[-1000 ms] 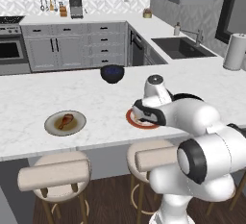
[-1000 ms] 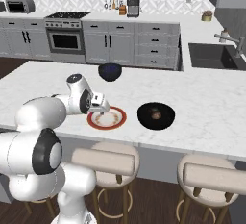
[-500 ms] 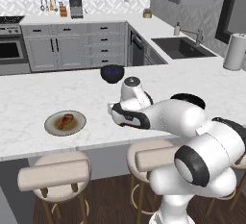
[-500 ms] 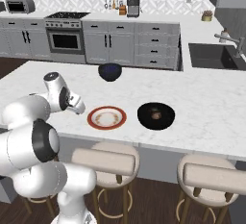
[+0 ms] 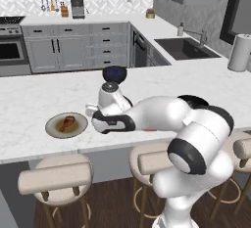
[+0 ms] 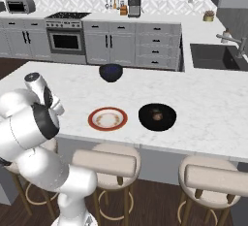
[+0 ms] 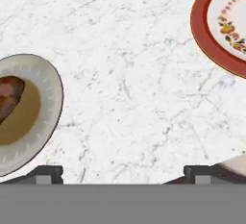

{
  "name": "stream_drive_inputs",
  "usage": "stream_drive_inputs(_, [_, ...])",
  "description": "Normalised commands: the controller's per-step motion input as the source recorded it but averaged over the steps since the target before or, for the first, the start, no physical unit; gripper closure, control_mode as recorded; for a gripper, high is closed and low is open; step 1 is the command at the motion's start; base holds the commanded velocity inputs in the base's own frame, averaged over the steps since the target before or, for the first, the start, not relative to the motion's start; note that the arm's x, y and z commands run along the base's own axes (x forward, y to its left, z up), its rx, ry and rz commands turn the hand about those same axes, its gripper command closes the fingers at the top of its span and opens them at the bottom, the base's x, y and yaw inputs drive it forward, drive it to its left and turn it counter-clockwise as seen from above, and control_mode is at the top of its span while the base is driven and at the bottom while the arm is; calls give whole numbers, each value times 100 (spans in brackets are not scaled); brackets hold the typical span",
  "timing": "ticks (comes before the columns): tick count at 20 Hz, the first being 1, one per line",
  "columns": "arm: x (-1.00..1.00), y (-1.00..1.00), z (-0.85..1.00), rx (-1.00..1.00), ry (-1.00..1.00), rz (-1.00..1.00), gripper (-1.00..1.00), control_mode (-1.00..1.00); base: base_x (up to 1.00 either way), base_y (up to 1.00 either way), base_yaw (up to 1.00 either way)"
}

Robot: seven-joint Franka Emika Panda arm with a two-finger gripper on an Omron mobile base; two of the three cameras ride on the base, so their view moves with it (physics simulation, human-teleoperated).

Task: Pick the chicken drumstick and mushroom from their plates and place them in the bowl. Then put the bowl in the fridge.

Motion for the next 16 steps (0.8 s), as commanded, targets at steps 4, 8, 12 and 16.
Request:
stream_drive_inputs(4, [55, 100, 0, 1, 0, -7, -100, -100, 0, 0, 0])
stream_drive_inputs(8, [68, 97, 0, 0, 0, -8, -100, -100, 0, 0, 0])
stream_drive_inputs(12, [66, 80, 0, 4, 2, -9, -100, -100, 0, 0, 0])
stream_drive_inputs(16, [62, 50, -3, 2, 4, -4, -100, -100, 0, 0, 0])
